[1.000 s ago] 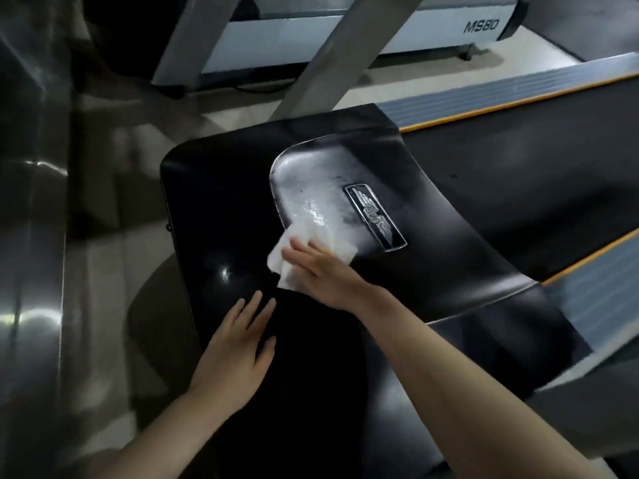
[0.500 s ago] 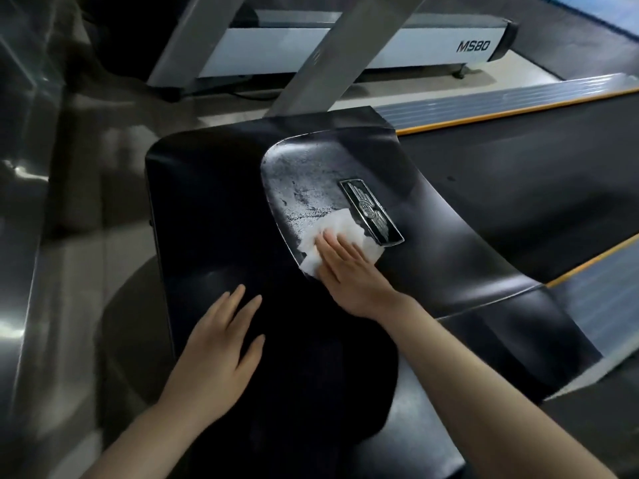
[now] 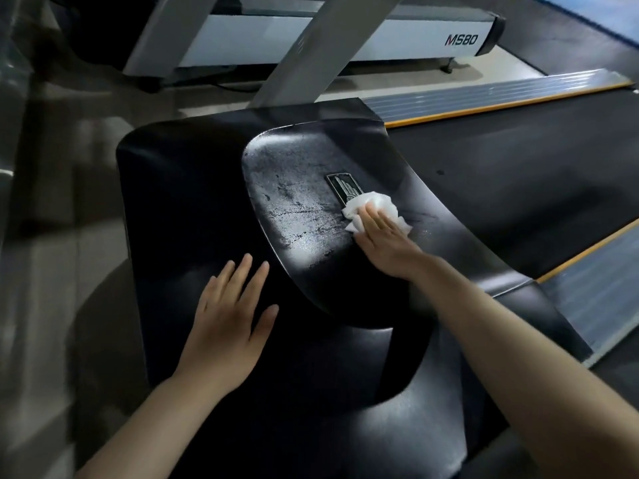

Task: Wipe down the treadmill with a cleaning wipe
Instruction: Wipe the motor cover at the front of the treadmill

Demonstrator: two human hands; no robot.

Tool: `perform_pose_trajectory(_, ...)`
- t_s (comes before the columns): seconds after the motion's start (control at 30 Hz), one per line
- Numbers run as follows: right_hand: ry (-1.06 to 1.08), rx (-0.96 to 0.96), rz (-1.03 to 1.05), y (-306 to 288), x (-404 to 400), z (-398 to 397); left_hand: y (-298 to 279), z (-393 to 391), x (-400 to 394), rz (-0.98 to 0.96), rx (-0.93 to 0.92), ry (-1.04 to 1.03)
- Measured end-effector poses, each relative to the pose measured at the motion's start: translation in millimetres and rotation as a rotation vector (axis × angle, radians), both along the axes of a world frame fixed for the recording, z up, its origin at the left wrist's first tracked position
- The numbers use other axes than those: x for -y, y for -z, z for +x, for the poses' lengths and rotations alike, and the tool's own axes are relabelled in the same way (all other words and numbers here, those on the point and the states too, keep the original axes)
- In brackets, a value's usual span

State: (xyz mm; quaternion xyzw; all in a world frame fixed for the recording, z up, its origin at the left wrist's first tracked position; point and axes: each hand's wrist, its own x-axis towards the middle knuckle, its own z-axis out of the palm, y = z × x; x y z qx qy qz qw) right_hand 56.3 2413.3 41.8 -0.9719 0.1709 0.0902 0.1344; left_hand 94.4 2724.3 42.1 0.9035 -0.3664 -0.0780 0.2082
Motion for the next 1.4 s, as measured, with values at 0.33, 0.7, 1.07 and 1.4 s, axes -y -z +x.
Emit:
perform_pose_trajectory(0.33,0.588,-0.102,-0.197,32,153,-6,9,-1,13,0.047,0.086,-0.055)
perform_pose_trajectory(0.7,-0.204,0.157,-0.174,5,-63,-47,9,2,13,0.042,0.075,-0.018)
perform_pose_trajectory(1.07,0.647,-0.297,0.016,-24,50,-112,-22,-22,-22,0.156,-0.079,0.13)
perform_pose_trajectory(1.4,-0.059,0.025,-0.07,-25,-38,-121,-31,-48,-49,0.171,-0.182,0.051)
